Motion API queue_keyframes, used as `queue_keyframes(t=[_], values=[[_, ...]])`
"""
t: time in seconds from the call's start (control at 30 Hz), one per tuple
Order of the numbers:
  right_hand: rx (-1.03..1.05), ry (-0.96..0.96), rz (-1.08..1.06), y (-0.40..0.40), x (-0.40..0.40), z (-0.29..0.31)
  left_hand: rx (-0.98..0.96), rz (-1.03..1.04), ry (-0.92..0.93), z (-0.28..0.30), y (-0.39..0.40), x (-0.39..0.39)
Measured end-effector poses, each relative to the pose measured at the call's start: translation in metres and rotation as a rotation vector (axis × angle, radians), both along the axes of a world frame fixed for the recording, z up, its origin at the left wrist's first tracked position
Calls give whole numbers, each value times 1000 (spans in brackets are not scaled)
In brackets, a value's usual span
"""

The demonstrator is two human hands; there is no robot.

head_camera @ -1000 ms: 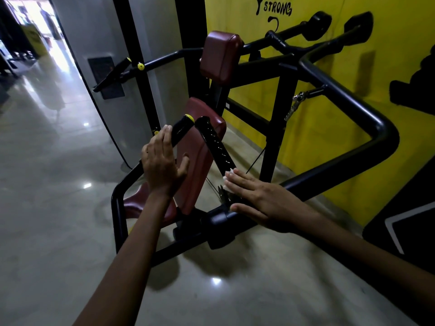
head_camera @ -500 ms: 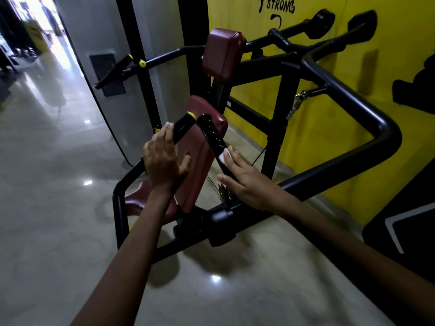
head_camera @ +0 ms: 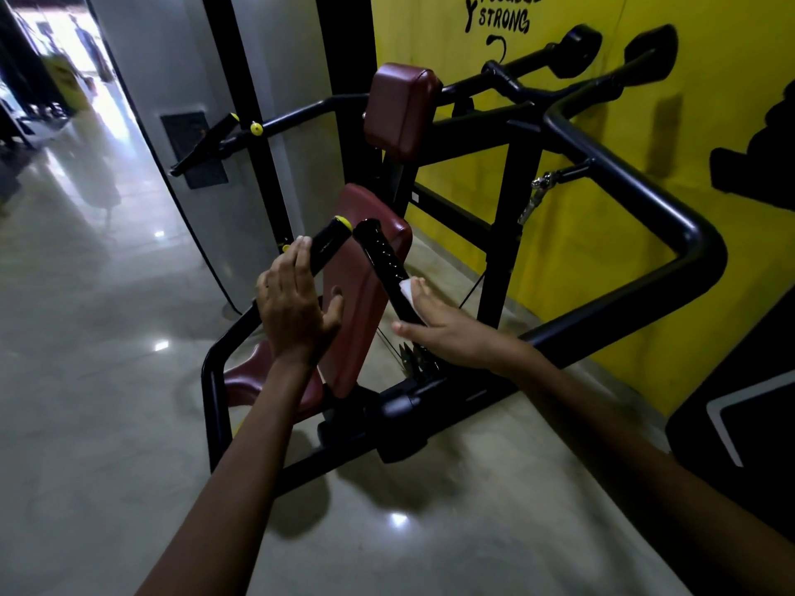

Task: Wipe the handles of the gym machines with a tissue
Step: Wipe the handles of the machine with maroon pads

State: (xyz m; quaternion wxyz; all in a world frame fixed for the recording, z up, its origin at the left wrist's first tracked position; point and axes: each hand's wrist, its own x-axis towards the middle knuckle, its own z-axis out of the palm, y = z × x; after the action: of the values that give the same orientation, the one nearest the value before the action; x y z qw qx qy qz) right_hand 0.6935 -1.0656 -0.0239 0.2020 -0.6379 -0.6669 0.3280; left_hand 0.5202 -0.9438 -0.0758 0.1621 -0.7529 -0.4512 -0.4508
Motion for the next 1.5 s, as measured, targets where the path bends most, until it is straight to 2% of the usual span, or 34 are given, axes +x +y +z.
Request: queue_keyframes(t=[0.07,0.23,0.4,0.57,0.77,1.0,1.27,1.5], values=[[-29,-63,20,-1,1,0,0,6,3,0,0,1],[19,-18,-4,15,-6,16,7,9,-1,0,0,1],[64,-222,-29,11,-14,-4,15,13,-4,0,1,1],[159,-217,-18,27,-11,9,11,15,-2,-1,2,2],[303,-559,76,15,-8,-5,16,11,5,-1,2,1],[337,-714,74,50,-11,7,11,13,18,0,3,1],[313,-1014,211,40,-6,10,-1,-3,9,0,6,0],[263,-1161,267,58,-15,20,-8,9,29,-1,6,-2]])
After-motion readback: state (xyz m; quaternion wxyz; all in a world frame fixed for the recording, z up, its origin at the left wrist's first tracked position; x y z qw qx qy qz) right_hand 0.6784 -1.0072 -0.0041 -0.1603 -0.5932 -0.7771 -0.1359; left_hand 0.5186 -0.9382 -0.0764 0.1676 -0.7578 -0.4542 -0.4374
